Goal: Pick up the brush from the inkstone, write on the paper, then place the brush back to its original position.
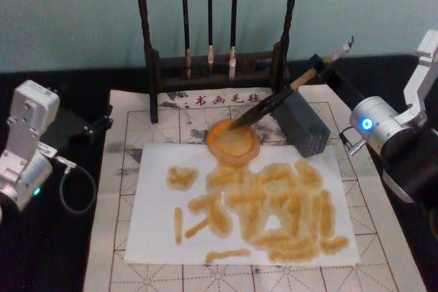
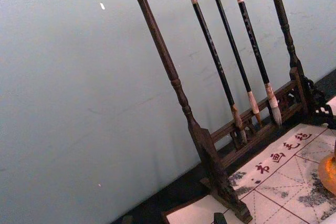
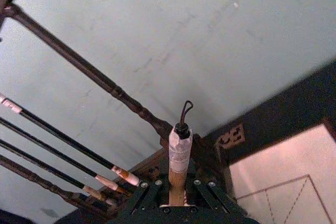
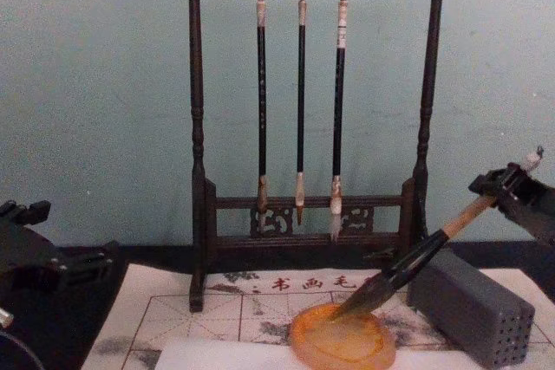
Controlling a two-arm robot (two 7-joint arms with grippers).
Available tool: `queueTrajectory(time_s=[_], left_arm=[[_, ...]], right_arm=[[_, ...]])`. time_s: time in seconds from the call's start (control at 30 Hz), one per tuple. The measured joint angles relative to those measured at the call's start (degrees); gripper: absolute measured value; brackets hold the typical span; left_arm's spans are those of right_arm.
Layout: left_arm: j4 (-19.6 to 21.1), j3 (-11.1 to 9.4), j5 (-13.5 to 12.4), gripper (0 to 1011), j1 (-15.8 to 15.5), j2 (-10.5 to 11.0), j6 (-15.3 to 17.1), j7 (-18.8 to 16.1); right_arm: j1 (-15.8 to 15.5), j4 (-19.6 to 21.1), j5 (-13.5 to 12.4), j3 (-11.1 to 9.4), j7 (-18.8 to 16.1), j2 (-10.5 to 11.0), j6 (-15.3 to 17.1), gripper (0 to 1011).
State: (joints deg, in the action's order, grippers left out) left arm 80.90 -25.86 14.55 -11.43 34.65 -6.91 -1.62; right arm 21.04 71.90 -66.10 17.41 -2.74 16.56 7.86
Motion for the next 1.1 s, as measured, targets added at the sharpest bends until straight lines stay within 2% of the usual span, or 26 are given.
queueTrajectory(time_s=[0.23, 0.73, 0.97, 1.1], left_arm=[[0.0, 0.0, 0.0, 1001, 0.0, 0.0, 0.0, 0.0], [0.0, 0.0, 0.0, 1001, 0.0, 0.0, 0.0, 0.0], [0.0, 0.0, 0.0, 1001, 0.0, 0.0, 0.0, 0.0], [0.0, 0.0, 0.0, 1001, 0.0, 0.0, 0.0, 0.0]], right_arm=[[-0.43, 1.68, 6.05, 1.45, -0.58, 0.91, -4.02, 184], [-0.79, 3.93, 12.5, 1.77, -2.16, 0.96, -7.17, 184], [-1.53, 6.56, 14.66, 2.21, -5.75, 2.56, -7.4, 184], [-2.52, 9.24, 15.41, 2.53, -9.09, 4.2, -6.48, 184]])
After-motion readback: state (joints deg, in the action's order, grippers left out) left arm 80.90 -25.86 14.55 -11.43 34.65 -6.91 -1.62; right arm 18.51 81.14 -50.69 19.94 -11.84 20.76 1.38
